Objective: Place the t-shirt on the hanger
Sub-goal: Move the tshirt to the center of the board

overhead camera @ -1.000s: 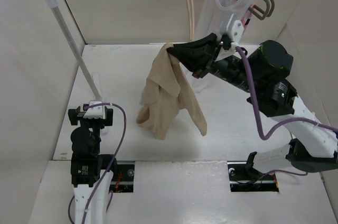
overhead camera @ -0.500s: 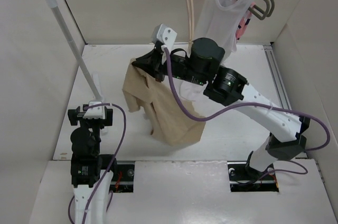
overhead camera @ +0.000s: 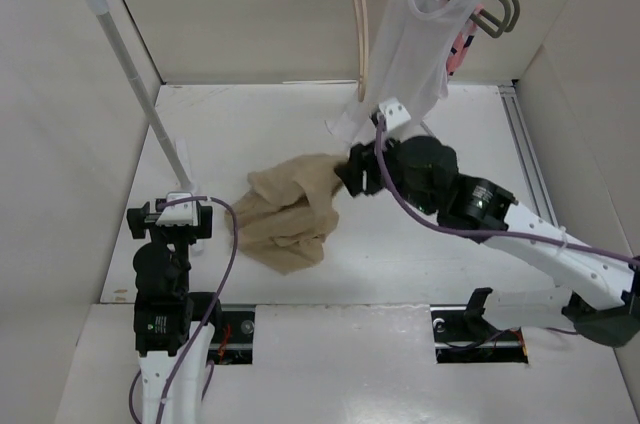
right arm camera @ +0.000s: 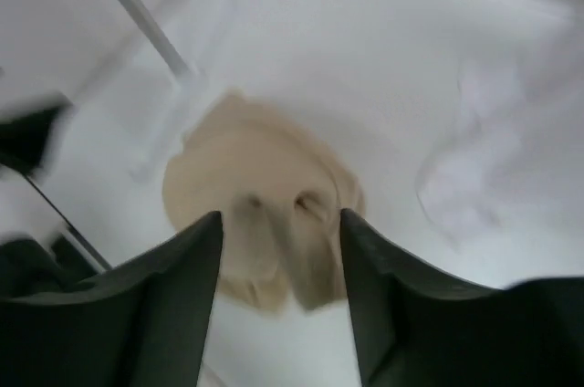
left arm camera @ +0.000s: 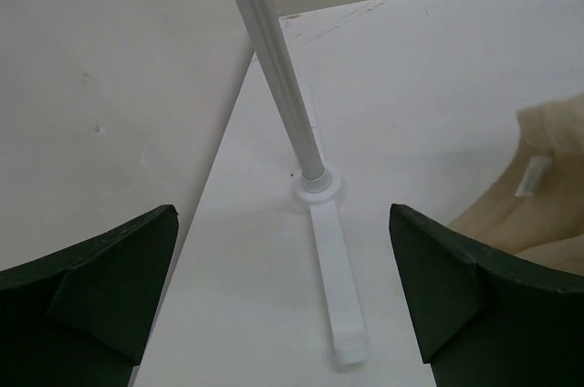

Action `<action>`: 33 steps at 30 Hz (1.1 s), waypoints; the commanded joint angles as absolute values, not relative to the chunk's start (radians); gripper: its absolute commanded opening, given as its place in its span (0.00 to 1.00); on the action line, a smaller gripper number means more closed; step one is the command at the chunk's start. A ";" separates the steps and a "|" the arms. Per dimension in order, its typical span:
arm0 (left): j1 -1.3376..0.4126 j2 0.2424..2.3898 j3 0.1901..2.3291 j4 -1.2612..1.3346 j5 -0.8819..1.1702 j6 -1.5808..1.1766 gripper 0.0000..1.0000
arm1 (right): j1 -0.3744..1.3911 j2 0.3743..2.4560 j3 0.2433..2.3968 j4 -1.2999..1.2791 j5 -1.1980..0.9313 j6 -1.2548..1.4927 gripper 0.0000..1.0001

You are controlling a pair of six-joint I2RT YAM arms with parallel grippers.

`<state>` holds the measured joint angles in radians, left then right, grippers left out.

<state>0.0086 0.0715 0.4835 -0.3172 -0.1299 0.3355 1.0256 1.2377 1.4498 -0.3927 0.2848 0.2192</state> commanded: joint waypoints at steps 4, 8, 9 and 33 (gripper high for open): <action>0.012 0.060 0.482 -0.261 -0.140 0.336 1.00 | 0.936 0.976 0.983 -0.693 0.344 0.491 0.90; 0.021 0.060 0.482 -0.261 -0.130 0.336 1.00 | 0.910 0.975 0.928 -0.691 0.370 0.382 0.88; 0.021 0.060 0.482 -0.261 -0.130 0.336 1.00 | 0.910 0.995 0.942 -0.658 0.314 0.347 0.87; 0.021 0.133 0.472 -0.336 0.212 0.565 0.99 | 0.899 2.224 1.933 -0.577 -0.112 -0.046 0.38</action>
<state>0.0162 0.0769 0.4820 -0.3149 0.0010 0.4316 0.9081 2.2555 1.9202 -0.5835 -0.0738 -0.0650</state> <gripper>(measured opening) 0.992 0.414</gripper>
